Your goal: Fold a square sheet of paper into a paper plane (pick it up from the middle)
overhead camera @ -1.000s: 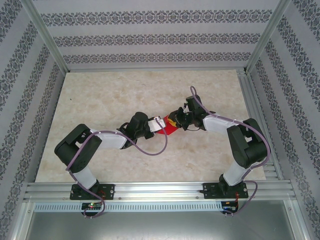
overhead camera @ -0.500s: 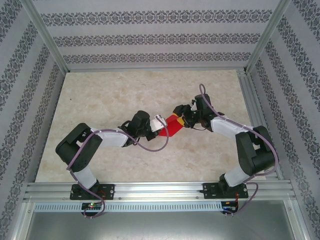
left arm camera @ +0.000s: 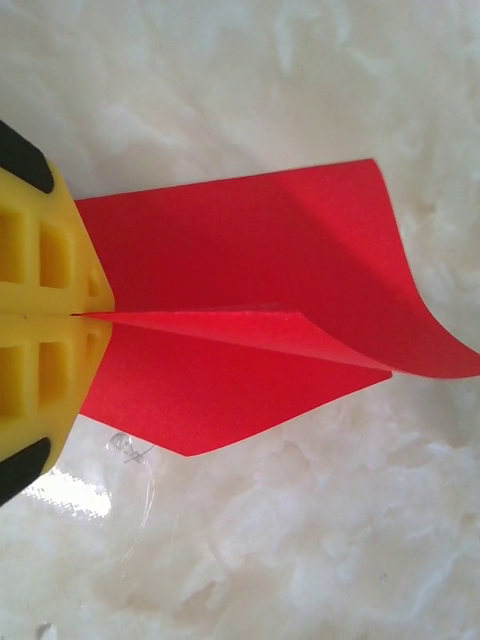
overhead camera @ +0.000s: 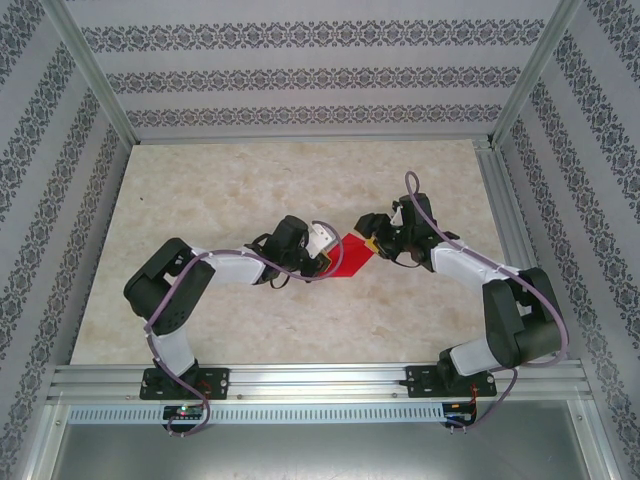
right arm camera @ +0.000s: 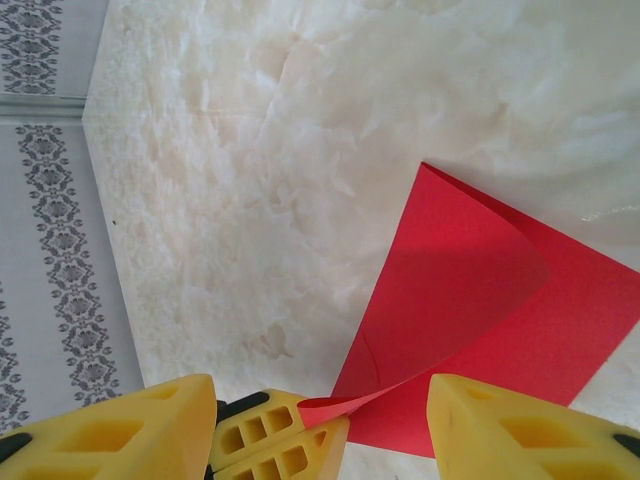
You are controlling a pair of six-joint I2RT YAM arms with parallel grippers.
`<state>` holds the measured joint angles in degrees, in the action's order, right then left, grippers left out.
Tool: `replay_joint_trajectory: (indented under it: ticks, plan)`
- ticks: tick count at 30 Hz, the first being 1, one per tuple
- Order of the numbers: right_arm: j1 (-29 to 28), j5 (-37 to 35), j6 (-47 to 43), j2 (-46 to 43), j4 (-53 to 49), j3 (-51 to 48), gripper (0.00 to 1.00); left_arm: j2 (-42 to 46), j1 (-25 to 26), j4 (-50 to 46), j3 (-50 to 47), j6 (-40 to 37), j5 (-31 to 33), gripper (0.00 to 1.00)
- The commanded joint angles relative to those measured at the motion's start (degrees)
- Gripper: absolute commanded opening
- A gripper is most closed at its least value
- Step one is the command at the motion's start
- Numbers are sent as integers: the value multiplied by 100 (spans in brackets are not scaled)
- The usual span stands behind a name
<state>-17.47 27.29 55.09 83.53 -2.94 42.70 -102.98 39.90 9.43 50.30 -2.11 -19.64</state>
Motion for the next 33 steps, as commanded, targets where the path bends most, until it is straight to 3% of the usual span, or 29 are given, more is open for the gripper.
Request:
replay_joint_trajectory:
  ticks: [1,7,16,33]
  plan:
    - [46,-13,-317,-194,245,-144,59,-120,-125,-8,140,867,-392,5]
    - [-81,-27,-685,-136,227,-146,58,-257,-279,314,114,1775,-630,6]
    - [-534,-596,-1149,135,-270,119,59,-318,-430,618,96,2810,-834,6]
    - [-950,-568,-860,1315,232,623,58,-464,-542,794,25,3786,-858,7]
